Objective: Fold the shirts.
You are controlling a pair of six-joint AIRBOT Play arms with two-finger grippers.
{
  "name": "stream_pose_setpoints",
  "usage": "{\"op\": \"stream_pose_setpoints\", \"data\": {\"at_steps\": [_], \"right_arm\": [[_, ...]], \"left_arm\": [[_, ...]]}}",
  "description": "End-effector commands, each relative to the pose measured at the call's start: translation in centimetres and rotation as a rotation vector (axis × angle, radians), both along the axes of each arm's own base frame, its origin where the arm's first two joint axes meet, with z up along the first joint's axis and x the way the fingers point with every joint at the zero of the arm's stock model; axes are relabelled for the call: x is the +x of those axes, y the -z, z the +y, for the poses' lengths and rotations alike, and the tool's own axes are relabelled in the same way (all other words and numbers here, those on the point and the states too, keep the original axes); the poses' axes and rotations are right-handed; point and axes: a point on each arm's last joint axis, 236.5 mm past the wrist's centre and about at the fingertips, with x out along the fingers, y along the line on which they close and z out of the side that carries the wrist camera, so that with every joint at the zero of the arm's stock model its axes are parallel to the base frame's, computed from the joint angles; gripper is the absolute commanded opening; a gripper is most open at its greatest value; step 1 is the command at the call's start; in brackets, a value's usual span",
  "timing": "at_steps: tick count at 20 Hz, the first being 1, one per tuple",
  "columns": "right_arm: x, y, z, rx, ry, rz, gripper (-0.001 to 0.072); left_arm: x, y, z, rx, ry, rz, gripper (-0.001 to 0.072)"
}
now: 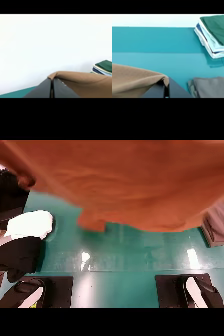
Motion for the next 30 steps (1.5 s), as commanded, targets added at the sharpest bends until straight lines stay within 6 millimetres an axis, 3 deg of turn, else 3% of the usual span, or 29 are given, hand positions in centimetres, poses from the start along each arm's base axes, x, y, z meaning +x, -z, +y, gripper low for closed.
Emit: {"op": "stream_pose_setpoints", "data": {"at_steps": [1, 3, 4, 8, 10, 13, 14, 15, 16, 17, 20, 23, 25, 28, 30], "right_arm": [[3.1, 1.8, 0.0, 0.054, -0.056, 0.107, 0.002], [6.7, 5.8, 0.6, 0.132, -0.112, 0.233, 0.002], [8.7, 8.8, 0.8, 0.183, -0.125, 0.319, 0.002], [13.0, 24.0, 0.3, 0.303, -0.067, 0.739, 0.002], [14.8, 29.7, 0.5, 0.317, -0.059, 0.849, 0.002], [18.3, 34.0, 1.2, 0.336, -0.063, 0.864, 0.0021], [19.4, 34.6, 1.5, 0.357, -0.067, 0.847, 0.0035], [20.2, 34.7, 2.0, 0.388, -0.079, 0.829, 0.0219], [21.0, 34.4, 2.2, 0.413, -0.088, 0.814, 0.0405], [21.4, 33.6, 2.2, 0.424, -0.103, 0.802, 0.0405], [19.7, 30.6, 2.5, 0.397, -0.202, 0.807, 0.04], [17.3, 29.2, 2.9, 0.368, -0.226, 0.796, 0.0385], [15.6, 29.0, 3.6, 0.364, -0.229, 0.782, 0.0385], [13.8, 29.0, 4.8, 0.365, -0.232, 0.757, 0.0385], [13.0, 29.1, 5.6, 0.36, -0.236, 0.736, 0.0385]], "left_arm": [[5.2, 4.4, -0.9, 0.042, -0.001, 0.149, 0.0022], [10.6, 10.2, -2.0, 0.079, 0.009, 0.327, 0.0022], [13.6, 13.7, -2.6, 0.099, 0.015, 0.429, 0.0023], [24.0, 28.2, -4.8, 0.143, 0.04, 0.773, 0.0023], [28.3, 35.1, -5.8, 0.141, 0.047, 0.889, 0.0024], [32.0, 42.8, -6.1, 0.097, 0.015, 1.019, 0.0026], [32.2, 44.0, -6.0, 0.095, 0.005, 1.044, 0.0187], [32.2, 44.4, -5.9, 0.087, -0.005, 1.058, 0.0569], [32.1, 44.1, -5.3, 0.066, -0.017, 1.071, 0.0618], [31.6, 43.6, -4.6, 0.069, -0.02, 1.092, 0.0543], [28.1, 41.8, -1.4, 0.086, -0.04, 1.181, 0.0546], [23.9, 43.1, 0.2, 0.098, -0.053, 1.279, 0.0546], [20.0, 46.7, 0.4, 0.093, -0.06, 1.363, 0.0546], [12.6, 54.0, 0.6, 0.062, -0.075, 1.506, 0.0546], [7.3, 58.4, -0.5, -0.003, -0.042, 1.621, 0.0546]]}}
